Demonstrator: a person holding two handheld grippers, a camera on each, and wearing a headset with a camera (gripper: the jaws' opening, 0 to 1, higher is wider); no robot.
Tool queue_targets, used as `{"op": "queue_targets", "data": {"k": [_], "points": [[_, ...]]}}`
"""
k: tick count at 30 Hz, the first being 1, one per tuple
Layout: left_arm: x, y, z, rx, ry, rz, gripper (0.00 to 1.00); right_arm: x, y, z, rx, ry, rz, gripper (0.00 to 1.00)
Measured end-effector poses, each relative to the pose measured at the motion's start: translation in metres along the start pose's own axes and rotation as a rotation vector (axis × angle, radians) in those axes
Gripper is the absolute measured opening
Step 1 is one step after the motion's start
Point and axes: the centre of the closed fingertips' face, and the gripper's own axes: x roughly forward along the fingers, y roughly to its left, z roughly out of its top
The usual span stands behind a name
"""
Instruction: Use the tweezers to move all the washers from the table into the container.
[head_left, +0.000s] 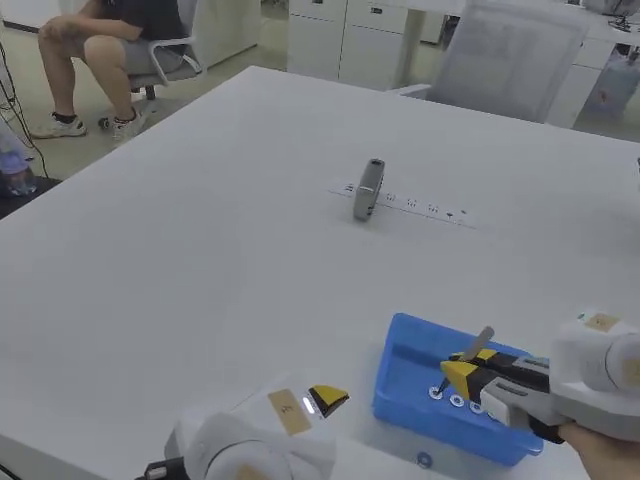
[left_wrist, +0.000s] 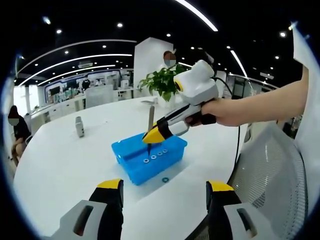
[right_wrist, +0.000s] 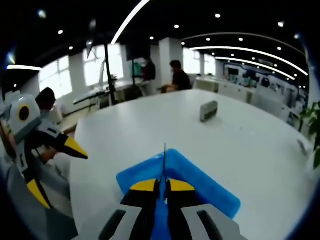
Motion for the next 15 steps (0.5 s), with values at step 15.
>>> {"op": "queue_targets", "data": {"k": [15], "points": [[0.002,-0.002,-0.002,0.009,0.012,-0.011,0.67,-0.024,0.021,0.018,-0.030,-0.053,0.018,0.04]]}}
